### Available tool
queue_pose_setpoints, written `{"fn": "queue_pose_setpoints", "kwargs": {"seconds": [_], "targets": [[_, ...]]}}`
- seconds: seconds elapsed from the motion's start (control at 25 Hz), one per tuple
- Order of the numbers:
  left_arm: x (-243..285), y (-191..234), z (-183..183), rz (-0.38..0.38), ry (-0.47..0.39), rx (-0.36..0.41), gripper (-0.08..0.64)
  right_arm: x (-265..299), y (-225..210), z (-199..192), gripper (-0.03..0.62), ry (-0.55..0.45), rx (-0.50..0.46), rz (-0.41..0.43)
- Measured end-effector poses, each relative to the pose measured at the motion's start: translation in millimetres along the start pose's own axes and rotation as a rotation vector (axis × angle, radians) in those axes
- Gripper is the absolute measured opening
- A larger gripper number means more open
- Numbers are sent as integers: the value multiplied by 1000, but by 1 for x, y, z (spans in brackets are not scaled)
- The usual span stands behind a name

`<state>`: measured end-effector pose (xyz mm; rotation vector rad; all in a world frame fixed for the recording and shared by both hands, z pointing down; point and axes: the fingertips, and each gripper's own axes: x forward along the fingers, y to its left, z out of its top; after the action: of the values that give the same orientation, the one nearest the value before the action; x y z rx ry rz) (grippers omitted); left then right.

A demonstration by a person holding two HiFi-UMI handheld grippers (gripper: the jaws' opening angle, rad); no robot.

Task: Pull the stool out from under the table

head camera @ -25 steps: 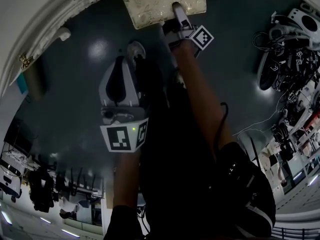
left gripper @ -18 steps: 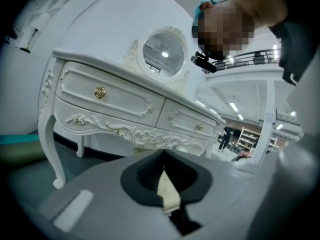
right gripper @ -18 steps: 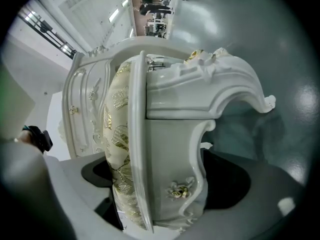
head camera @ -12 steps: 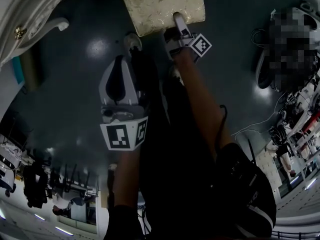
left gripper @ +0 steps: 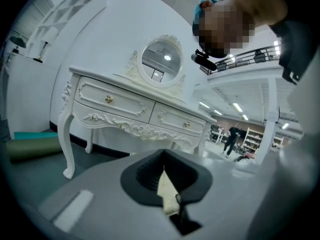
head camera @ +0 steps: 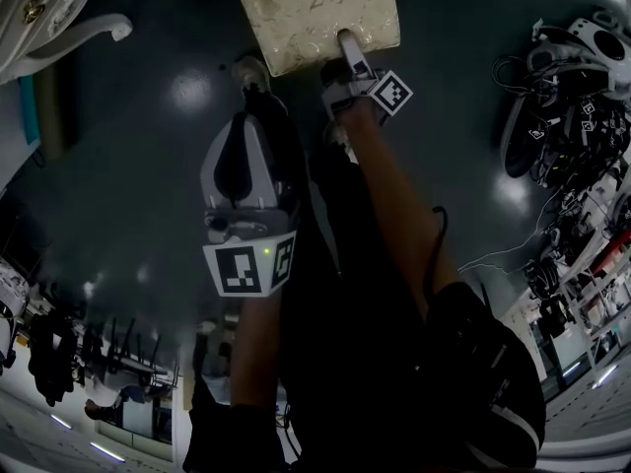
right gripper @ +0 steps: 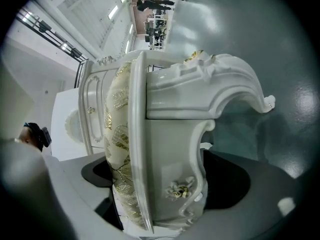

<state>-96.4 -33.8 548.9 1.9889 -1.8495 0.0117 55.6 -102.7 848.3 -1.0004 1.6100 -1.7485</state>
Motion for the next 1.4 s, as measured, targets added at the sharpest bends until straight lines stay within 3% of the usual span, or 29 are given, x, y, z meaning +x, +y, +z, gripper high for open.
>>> {"fn": "queue_pose_setpoints", "kwargs": {"seconds": [0.32, 0.68, 1.4], "targets": [[-47, -15, -10, 52, 2, -5, 6, -37, -7, -10, 528, 24, -5, 2], [-64, -10, -15, 69, 15, -7, 6, -43, -8, -12, 529, 16, -9, 6], [-115, 6, -26, -8, 31, -4, 6, -114, -17, -55, 529, -56, -12, 18]]}}
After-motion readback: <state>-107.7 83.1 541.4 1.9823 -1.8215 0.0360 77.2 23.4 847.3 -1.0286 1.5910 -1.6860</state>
